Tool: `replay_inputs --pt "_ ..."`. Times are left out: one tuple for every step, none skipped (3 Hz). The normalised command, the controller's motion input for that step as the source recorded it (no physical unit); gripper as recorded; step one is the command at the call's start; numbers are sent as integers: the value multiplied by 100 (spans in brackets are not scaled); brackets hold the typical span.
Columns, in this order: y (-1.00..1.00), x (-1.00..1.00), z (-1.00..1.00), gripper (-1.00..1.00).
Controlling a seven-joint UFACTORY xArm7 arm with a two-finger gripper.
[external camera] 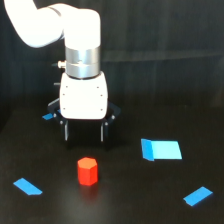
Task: Pick up the red object from the table
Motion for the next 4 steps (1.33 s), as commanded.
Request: replay_inputs --pt "-100 12 5 100" --pt "-90 3 14 100" --pt "-80 -2 24 92" --pt "-70 -9 2 98"
